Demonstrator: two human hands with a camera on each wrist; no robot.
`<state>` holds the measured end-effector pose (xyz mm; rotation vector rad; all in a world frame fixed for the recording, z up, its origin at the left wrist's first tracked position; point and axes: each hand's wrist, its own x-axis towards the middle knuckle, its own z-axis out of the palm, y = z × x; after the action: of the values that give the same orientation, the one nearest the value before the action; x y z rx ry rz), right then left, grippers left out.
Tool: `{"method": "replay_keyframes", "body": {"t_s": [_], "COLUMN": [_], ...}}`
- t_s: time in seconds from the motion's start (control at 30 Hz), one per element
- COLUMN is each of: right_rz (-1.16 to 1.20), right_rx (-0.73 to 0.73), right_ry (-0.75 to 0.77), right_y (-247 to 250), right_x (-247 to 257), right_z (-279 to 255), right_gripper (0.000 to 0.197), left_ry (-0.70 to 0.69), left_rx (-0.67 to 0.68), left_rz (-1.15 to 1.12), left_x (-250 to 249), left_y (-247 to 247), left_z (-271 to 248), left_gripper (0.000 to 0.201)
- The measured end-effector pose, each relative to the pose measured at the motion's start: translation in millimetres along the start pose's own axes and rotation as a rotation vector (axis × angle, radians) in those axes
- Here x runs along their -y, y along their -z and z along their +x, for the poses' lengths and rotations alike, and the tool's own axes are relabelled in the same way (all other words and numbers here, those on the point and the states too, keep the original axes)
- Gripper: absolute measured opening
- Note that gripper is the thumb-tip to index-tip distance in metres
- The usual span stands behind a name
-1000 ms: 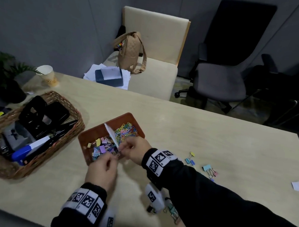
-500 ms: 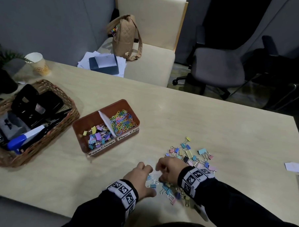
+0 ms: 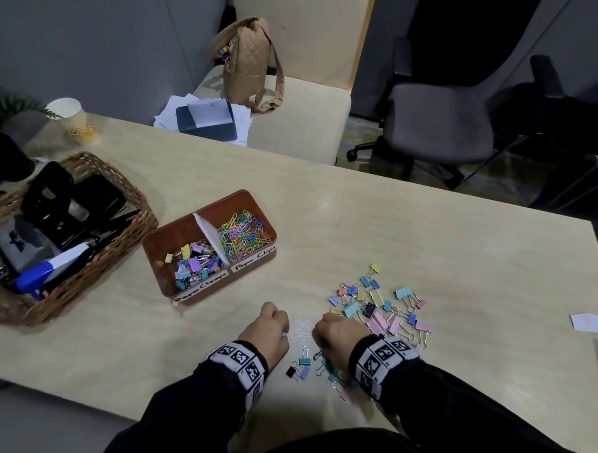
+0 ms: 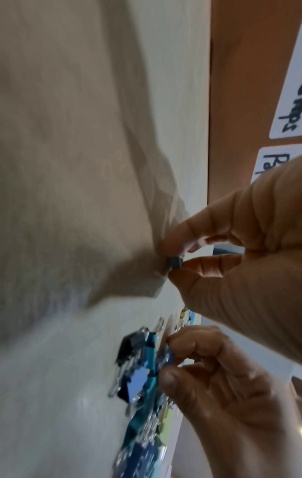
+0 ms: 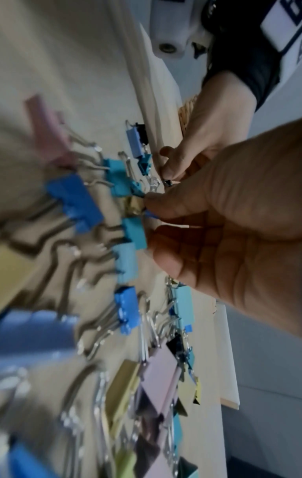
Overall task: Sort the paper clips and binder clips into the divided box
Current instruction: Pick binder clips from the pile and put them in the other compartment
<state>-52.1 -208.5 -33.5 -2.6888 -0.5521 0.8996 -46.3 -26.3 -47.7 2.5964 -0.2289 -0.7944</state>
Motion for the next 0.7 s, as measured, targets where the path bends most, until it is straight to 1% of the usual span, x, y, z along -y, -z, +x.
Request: {"method": "replay_keyframes", "body": {"t_s": [0.1,0.2,0.27,0.3,0.37,0.43,0.47,0.5,0.57,0.63,0.7], "right_rz": [0.055,0.261,0.384,0.417,0.446,0.376,0.3,0.203,0.044,-0.022,-0.034], "right_rx": [0.002,-0.09,-0.172,-0.202,-0.198,-0.089,-0.02,0.043,0.128,0.13,0.124], "right_ry": [-0.02,-0.167,-0.242,-0.257,-0.24,-0.204,-0.184,-0.162,-0.121,-0.128,-0.144], "right_y": [3.4,11.1,15.6,15.5,14.0,11.0,8.6,7.0,1.8,-2.3,-4.0], "right_x": [2.9,-1.2,-7.7,-12.7,-20.2,-22.0,-21.2,-19.2,-15.1,-12.6,-13.0], "right_z": [-0.1,-7.7,-12.1,-13.2,-16.0,-21.3,-23.3,-24.3,-23.2,-19.3,-15.9], "right_gripper": [0.01,0.009,0.011,0.013,0.016,0.014,0.015,0.021,0.031,0.027,0.021], "left_ry": [-0.012,0.015,0.004,-0.02,-0.108,-0.201,-0.222,-0.227,-0.229,-0.234,-0.224], "left_rx": [0.005,-0.002,0.022,0.037,0.075,0.137,0.178,0.215,0.244,0.237,0.228], "left_rz": [-0.085,-0.155,-0.112,-0.078,0.022,0.156,0.218,0.264,0.313,0.328,0.321], "left_x": [1.6,-0.1,-4.2,-7.1,-12.9,-16.0,-16.7,-16.9,-17.6,-18.0,-18.9], "left_y": [3.3,6.2,5.5,4.8,2.7,-0.1,-1.1,-1.9,-2.2,-2.1,-1.2], "left_z": [-3.2,-7.4,-10.6,-12.4,-15.2,-14.4,-12.5,-10.1,-5.6,-2.6,-0.7], "left_gripper": [0.008,0.006,0.01,0.014,0.021,0.031,0.037,0.042,0.043,0.04,0.038]}}
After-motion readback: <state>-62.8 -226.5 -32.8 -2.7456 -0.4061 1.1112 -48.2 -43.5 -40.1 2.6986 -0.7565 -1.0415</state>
